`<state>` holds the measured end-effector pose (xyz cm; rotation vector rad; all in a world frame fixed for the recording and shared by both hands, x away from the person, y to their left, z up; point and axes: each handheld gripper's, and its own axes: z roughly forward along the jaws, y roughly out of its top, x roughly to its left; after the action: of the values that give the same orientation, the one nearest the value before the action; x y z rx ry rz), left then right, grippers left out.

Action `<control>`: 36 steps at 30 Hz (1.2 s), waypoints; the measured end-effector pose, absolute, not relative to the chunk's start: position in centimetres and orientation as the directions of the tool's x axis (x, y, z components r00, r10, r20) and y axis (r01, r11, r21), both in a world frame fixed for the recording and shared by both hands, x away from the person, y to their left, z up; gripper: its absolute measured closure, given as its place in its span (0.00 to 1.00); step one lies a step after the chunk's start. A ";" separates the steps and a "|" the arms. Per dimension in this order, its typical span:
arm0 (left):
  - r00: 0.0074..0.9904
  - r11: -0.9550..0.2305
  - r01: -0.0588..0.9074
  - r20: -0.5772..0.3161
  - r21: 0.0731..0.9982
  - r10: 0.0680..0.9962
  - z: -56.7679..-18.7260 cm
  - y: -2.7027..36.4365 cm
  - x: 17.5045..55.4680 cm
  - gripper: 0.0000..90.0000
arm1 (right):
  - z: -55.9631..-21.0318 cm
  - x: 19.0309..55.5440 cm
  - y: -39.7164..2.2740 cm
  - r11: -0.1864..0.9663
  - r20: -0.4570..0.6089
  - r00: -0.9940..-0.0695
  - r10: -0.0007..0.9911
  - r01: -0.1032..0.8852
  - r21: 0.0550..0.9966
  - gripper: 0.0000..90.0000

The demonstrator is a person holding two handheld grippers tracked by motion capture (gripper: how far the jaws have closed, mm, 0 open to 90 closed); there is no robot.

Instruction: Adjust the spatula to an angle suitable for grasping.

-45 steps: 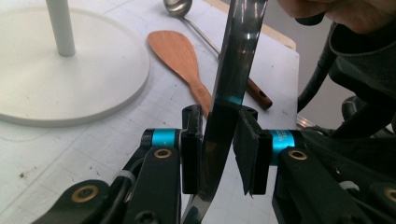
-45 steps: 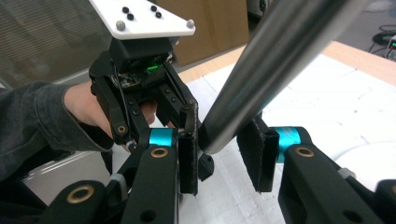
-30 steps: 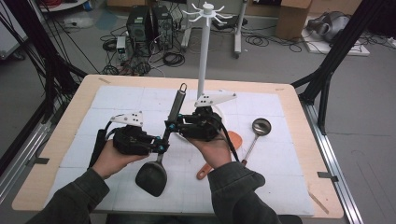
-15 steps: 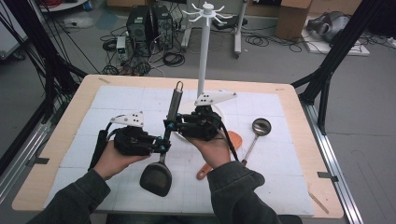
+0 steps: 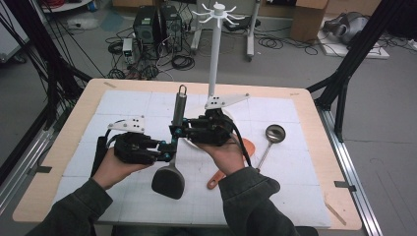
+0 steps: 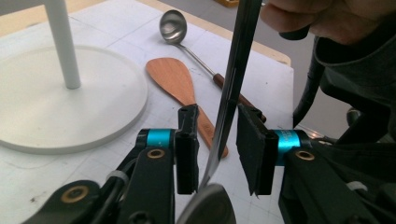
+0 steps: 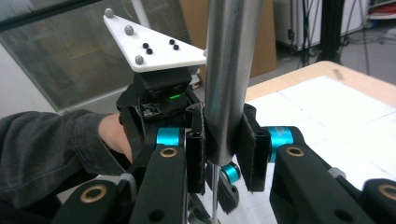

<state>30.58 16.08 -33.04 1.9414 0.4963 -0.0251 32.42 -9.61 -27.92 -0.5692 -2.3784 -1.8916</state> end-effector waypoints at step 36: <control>0.881 -0.440 0.304 -0.074 0.845 0.467 -34.8 18.9 29.2 0.40 | -23.9 35.6 -13.2 0.259 0.132 -0.948 0.289 0.210 0.943 0.84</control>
<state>29.16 18.87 -34.79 2.0622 0.5582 0.2087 35.62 -13.18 -23.93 -0.5061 -2.5448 -1.8882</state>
